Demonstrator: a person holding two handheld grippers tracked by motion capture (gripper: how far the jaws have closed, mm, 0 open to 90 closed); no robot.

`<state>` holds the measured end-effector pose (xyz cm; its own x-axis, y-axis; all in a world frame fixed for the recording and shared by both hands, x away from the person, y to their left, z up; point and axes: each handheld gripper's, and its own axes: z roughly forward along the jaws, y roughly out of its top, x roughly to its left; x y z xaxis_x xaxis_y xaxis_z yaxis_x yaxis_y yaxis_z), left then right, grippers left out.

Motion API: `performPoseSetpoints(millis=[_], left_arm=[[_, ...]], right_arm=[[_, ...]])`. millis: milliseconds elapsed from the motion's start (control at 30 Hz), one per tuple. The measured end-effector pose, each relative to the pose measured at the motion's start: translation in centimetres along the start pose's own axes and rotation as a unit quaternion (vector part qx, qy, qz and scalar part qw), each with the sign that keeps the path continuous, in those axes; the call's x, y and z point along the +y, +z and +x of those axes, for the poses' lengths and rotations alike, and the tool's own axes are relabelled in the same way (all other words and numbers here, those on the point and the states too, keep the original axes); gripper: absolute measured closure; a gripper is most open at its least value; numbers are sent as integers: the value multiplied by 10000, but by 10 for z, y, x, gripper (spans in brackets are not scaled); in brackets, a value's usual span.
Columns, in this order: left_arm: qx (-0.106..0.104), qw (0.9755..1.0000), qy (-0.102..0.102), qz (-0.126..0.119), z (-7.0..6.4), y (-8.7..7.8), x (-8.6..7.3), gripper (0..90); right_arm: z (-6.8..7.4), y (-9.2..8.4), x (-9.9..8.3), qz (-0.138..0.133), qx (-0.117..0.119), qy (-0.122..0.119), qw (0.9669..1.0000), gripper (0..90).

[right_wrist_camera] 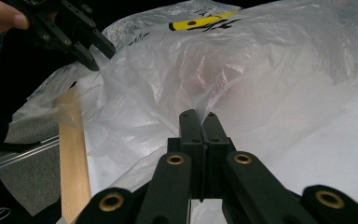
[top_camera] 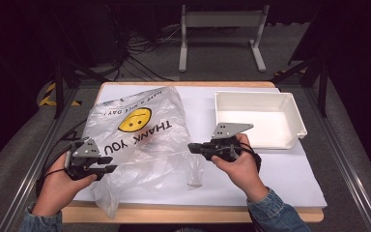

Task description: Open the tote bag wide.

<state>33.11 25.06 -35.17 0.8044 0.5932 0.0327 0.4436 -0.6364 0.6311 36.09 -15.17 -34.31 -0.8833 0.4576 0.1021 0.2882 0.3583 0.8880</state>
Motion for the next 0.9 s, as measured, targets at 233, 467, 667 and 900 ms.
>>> performPoseSetpoints(millis=[233,467,667,900], left_arm=[[264,9987,-49,-423,6,-9,1,771],[511,9960,-101,-732,12,-14,3,793],[685,9927,-188,-980,20,-15,4,805],[834,9874,-295,-1312,29,-13,6,857]], right_arm=[[-4,0,1,-135,-76,10,9999,900],[-11,2,11,-407,-269,-72,9988,900],[-21,8,15,-617,-391,-2,9973,900],[-30,17,19,-760,-541,60,9956,900]])
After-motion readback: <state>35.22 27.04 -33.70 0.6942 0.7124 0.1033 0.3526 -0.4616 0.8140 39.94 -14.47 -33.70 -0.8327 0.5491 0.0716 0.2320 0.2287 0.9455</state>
